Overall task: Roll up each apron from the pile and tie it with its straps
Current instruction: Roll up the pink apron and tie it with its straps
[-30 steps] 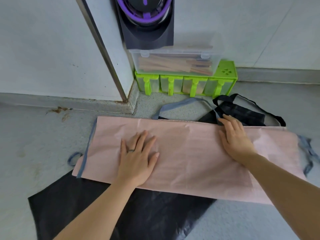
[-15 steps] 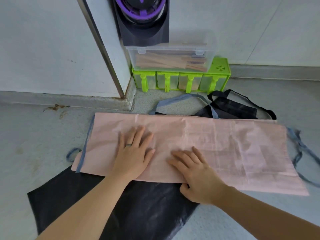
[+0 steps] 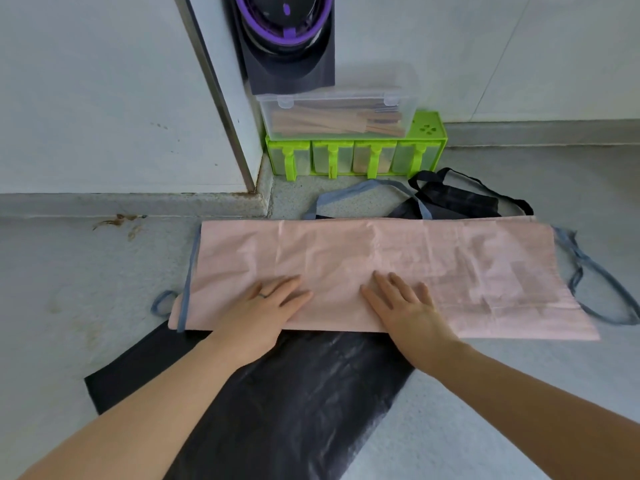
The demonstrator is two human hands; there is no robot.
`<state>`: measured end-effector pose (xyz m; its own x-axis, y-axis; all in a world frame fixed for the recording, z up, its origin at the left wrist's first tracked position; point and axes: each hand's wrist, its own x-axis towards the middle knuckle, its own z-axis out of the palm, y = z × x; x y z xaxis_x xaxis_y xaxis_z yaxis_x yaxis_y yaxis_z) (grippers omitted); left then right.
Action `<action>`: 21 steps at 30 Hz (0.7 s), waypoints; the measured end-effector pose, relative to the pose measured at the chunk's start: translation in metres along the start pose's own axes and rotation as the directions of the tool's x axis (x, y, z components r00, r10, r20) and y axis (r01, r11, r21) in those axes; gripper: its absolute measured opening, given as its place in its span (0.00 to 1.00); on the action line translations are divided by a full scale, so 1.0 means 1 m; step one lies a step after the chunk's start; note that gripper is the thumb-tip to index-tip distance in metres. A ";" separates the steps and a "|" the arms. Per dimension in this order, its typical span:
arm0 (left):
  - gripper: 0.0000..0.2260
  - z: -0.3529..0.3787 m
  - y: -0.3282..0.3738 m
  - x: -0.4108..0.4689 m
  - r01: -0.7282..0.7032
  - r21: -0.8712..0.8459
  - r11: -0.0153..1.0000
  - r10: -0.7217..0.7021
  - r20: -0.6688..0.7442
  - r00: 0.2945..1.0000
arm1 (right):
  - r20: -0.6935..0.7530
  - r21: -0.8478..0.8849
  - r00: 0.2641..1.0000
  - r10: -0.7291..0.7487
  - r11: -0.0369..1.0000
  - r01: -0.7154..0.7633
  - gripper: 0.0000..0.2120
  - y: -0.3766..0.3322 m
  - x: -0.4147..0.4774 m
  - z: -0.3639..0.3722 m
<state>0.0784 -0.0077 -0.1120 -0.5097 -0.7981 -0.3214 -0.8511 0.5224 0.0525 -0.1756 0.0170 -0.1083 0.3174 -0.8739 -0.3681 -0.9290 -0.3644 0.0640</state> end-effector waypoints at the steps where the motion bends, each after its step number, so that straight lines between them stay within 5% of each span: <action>1: 0.33 -0.001 0.000 -0.003 0.013 -0.011 1.000 -0.012 0.028 1.000 | -0.011 0.032 1.000 0.018 0.999 -0.018 0.36 -0.001 -0.001 0.000; 8: 0.28 -0.029 0.008 -0.041 0.065 -0.118 0.991 -0.032 0.264 0.964 | 0.192 0.038 0.981 0.026 0.999 -0.033 0.35 -0.009 -0.023 -0.016; 11: 0.24 -0.034 -0.002 -0.052 0.166 -0.285 0.944 -0.005 0.491 0.871 | 0.395 0.199 0.914 -0.088 0.980 0.009 0.21 -0.013 -0.031 -0.042; 14: 0.14 -0.051 -0.018 -0.053 0.278 -0.220 0.935 -0.081 0.632 0.771 | 0.589 0.211 0.800 -0.113 0.977 -0.018 0.09 -0.007 -0.025 -0.071; 17: 0.11 -0.063 -0.034 -0.037 0.366 -0.138 0.920 -0.195 0.649 0.736 | 0.637 0.178 0.771 -0.021 0.977 -0.120 0.11 0.008 -0.008 -0.090; 21: 0.14 -0.063 -0.048 -0.019 0.492 -0.115 0.863 -0.307 0.655 0.690 | 0.547 0.022 0.824 0.149 0.981 -0.192 0.23 0.023 0.015 -0.085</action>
<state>0.1209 -0.0362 -0.0484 -0.0081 -0.5144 -0.8575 -0.9997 0.0232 -0.0045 -0.1755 -0.0318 -0.0331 0.0193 -0.5985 -0.8009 -0.9767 -0.1825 0.1129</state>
